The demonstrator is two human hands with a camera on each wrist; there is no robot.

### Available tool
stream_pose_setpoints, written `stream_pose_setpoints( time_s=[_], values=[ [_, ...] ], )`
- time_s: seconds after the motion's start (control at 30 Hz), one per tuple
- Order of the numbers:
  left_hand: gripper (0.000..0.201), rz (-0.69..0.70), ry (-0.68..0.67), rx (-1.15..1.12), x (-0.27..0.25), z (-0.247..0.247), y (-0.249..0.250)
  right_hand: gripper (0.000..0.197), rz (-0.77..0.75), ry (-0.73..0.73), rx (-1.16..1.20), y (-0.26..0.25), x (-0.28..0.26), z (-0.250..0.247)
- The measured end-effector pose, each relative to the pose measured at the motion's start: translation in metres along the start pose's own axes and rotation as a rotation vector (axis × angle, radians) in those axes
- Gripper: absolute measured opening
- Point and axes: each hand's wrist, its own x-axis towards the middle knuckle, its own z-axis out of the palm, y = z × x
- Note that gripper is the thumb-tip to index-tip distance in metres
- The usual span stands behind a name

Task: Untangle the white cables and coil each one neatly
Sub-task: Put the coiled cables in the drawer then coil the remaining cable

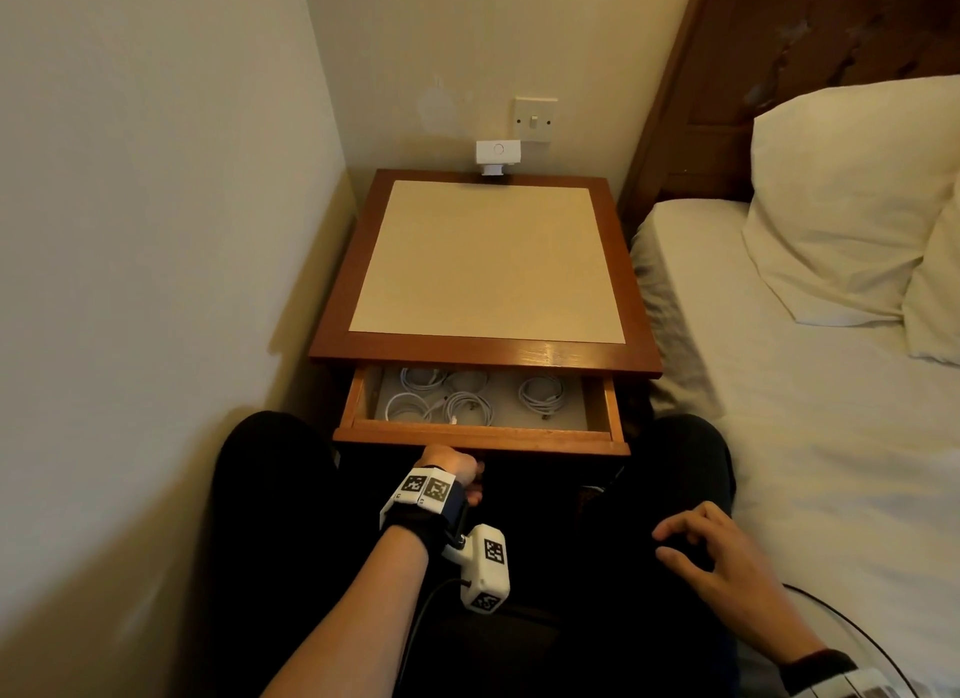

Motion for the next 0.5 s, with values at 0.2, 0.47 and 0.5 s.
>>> stream_pose_setpoints(
  time_s=[0.2, 0.47, 0.5],
  values=[
    [0.021, 0.001, 0.091, -0.063, 0.008, 0.003, 0.005, 0.032, -0.007, 0.003, -0.005, -0.003, 0.0, 0.0],
    [0.027, 0.039, 0.139, -0.138, 0.026, 0.005, 0.026, 0.042, 0.011, -0.007, -0.006, -0.002, 0.001, 0.0],
    [0.028, 0.049, 0.138, -0.149, 0.03, 0.004, 0.029, 0.036, 0.005, 0.004, -0.002, -0.003, 0.001, 0.0]
  ],
)
